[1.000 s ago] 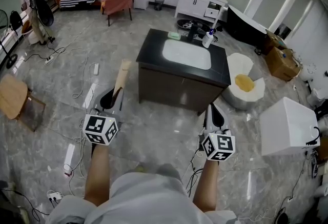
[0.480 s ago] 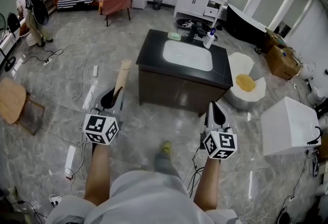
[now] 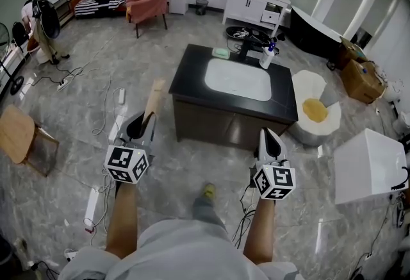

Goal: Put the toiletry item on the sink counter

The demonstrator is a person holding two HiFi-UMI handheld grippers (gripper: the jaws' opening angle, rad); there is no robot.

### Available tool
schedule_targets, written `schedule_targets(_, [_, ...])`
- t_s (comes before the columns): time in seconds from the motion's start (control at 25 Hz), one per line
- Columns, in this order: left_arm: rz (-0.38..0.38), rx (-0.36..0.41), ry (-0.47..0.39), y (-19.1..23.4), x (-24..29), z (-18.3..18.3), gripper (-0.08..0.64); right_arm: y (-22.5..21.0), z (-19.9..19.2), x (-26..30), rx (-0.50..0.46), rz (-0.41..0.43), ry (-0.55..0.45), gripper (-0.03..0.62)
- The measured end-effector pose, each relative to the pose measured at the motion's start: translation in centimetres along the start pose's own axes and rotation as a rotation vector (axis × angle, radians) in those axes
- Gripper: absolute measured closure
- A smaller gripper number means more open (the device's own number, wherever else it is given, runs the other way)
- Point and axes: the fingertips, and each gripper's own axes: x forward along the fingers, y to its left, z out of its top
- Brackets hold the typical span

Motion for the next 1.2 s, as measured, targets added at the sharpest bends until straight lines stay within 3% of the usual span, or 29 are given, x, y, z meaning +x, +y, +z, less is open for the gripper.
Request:
schedule_targets(0.56, [0.068,-0.047,0.103,2.0,16.3,-5.3,0.511,-11.0,-4.0,14.4,0.025,0.023,0.052,0.589])
schedule_targets(0.92, [0.13,-0.046,0.126,1.9,26.5,-4.3,0.511,-18.4,-3.6,23.1,0.047,0.093,0.066,0.589])
schedule_targets(1.2, [0.139,-0.01,0.138,0.9,31.4,-3.6,0.511,-21.8,-3.5,27.3,0.07,0.123,0.058,0.589])
